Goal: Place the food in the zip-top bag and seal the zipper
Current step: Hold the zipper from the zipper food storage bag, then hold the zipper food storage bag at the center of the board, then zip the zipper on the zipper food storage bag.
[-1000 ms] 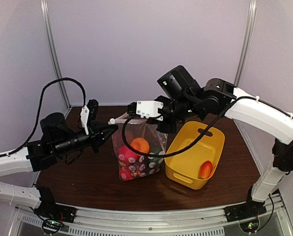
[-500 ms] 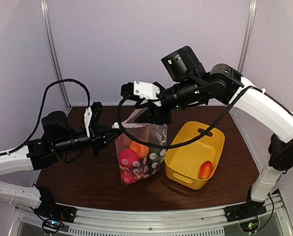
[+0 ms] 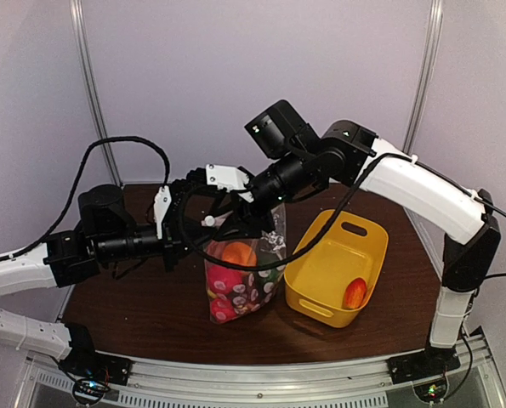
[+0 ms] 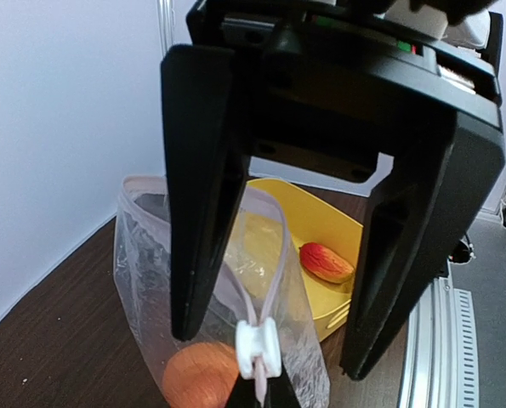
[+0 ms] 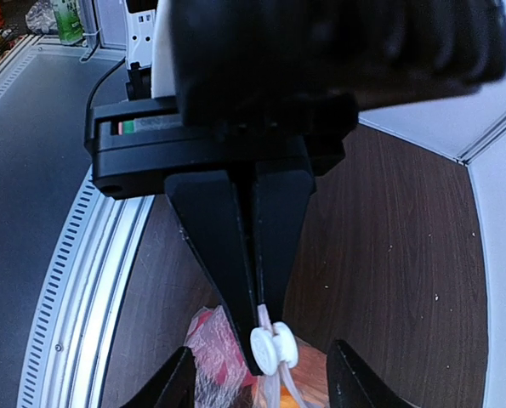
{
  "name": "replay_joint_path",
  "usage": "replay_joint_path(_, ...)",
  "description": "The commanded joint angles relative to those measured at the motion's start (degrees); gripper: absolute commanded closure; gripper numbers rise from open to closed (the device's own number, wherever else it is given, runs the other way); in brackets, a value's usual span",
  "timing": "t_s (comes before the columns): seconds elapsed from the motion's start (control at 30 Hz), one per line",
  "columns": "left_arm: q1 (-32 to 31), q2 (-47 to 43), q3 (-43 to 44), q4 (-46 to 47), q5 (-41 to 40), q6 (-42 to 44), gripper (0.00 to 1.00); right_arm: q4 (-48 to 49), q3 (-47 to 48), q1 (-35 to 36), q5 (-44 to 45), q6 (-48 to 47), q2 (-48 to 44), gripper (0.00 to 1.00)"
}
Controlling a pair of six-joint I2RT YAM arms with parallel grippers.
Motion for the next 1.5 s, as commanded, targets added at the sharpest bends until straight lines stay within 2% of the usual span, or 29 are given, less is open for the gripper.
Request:
replay_joint_path(0.0,-0.67,-0.03,1.51,0.14,-1.78,2.27,1.00,-1.02,2.02,-0.12,-3.71,1.48,0.04,0.50)
replay_joint_path(0.2,-0.98,-0.29,1.08,0.23,-3.57,2.69,1.00,-0.81,2.02,-0.11,-4.62,2.33,0.47,0.65)
replay_joint_path(0.33,-0.98,-0.65,1.01,0.25,-4.42,2.65,1.00,-0.77,1.93,-0.15,-4.62,2.77,0.80,0.70)
replay_joint_path(0.5,-1.06,-0.58,0.83,0.41,-4.49,2.34,1.00,0.69,2.23,-0.15,-3.31,4.31,1.14,0.84)
replay_joint_path(0.67,-1.10,-1.00,0.43,0.76,-4.41,1.87,1.00,1.47,2.58,-0.16,-0.76,4.71,1.37,0.91)
replay_joint_path(0.97,-1.11,-3.88,0.89,-0.20,-4.18,1.70,1.00,1.26,3.99,-0.36,7.91,-0.21,1.12,0.97)
replay_joint_path(1.27,-1.16,-8.38,1.02,-5.78,-9.70,3.06,1.00,0.68,4.62,-2.27,14.98,-5.22,0.27,0.98)
replay_joint_path(1.47,-1.15,-12.57,0.15,-7.63,-15.26,3.56,1.00,-1.25,3.41,-3.50,15.69,-6.08,-0.26,0.99)
